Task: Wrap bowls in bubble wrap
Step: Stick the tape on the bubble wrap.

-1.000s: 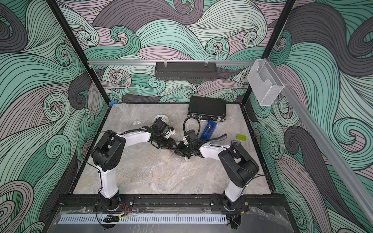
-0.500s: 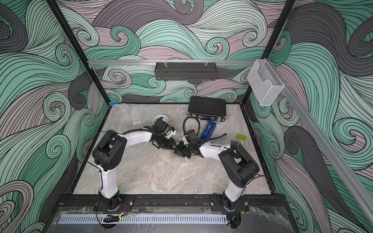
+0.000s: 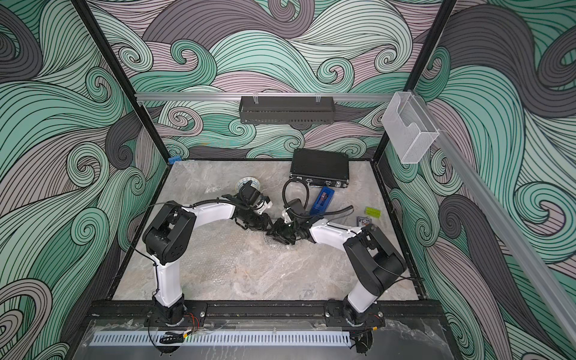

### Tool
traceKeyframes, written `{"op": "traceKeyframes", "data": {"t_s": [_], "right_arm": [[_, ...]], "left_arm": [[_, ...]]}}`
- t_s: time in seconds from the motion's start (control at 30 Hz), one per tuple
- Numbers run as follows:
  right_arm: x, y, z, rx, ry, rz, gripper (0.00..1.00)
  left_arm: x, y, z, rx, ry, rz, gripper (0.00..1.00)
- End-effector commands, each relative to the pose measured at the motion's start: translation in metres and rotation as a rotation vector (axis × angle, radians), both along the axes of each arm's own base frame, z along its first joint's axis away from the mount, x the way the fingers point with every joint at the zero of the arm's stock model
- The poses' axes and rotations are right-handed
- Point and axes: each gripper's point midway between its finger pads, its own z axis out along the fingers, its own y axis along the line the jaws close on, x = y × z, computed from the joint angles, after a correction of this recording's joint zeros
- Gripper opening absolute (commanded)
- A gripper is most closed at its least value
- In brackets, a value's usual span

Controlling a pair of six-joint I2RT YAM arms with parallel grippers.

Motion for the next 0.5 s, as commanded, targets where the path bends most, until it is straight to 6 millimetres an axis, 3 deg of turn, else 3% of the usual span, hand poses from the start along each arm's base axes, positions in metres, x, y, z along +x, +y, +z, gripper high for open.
{"op": "traceKeyframes", "data": {"t_s": [0.0,0.47], "right_arm": [[0.004,0.007,0.024,0.037,-0.048,0.018,0.41],[-0.004,0.003,0.048,0.059,-0.080,0.039,0.45]], "left_arm": [[-0.014,0.000,-0.009,0.050,0.039,-0.030,0.38],[-0.014,0.000,-0.006,0.055,0.022,-0.031,0.38]]}}
